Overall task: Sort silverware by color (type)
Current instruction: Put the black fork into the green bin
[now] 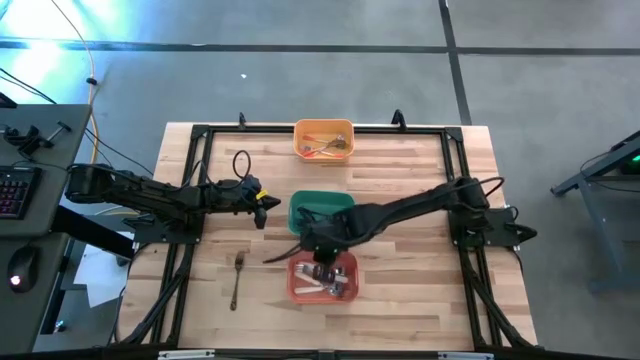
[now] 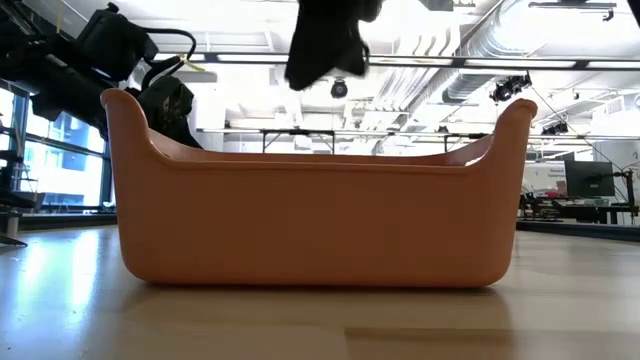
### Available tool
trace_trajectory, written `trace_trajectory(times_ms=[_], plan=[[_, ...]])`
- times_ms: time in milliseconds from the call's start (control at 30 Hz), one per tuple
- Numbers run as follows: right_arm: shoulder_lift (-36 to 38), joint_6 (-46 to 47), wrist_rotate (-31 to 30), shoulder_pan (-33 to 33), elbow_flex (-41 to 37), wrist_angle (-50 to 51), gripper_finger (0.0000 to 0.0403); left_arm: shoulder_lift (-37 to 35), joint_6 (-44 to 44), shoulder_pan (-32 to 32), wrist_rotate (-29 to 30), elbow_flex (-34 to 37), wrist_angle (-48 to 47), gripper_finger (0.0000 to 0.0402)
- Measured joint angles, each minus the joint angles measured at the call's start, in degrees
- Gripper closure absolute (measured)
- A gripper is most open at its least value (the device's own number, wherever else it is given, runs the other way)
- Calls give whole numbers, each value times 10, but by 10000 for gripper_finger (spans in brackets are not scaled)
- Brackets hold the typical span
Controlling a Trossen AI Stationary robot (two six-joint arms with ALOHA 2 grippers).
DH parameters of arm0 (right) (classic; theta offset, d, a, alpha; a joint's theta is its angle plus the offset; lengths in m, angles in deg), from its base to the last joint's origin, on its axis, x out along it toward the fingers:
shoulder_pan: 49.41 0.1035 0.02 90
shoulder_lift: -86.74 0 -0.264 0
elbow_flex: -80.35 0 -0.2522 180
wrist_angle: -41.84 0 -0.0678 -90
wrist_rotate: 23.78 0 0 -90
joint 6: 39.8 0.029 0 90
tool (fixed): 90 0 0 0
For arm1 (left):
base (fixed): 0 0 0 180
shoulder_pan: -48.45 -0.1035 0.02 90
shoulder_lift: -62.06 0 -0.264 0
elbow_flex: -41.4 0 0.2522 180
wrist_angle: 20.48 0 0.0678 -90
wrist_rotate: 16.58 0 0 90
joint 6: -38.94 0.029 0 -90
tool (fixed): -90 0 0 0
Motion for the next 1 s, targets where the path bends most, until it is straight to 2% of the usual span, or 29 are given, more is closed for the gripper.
trace_trajectory(times_ms=[133, 367, 467, 600, 700, 800, 900, 1000], plan=[[17, -72, -49, -17, 41, 45, 396, 0, 0, 0, 0, 0, 3, 401], [39, -174, -63, -70, -2, 36, 401, 0, -6, 0, 9, 0, 7, 402], [53, -203, -45, -91, -58, -32, 402, 0, -10, 0, 23, 0, 7, 401], [98, -212, -1, -113, -163, -183, 403, 0, -23, 2, 25, -19, -28, 402], [151, -201, 3, -131, -242, -273, 403, 0, -38, 11, 31, -48, -88, 402], [213, -183, 2, -156, -311, -327, 403, 0, -59, 25, 41, -88, -189, 401], [273, -182, 2, -180, -366, -341, 403, 0, -101, 44, 47, -131, -307, 402], [324, -189, 2, -206, -407, -343, 403, 0, -181, 70, 47, -175, -431, 402]])
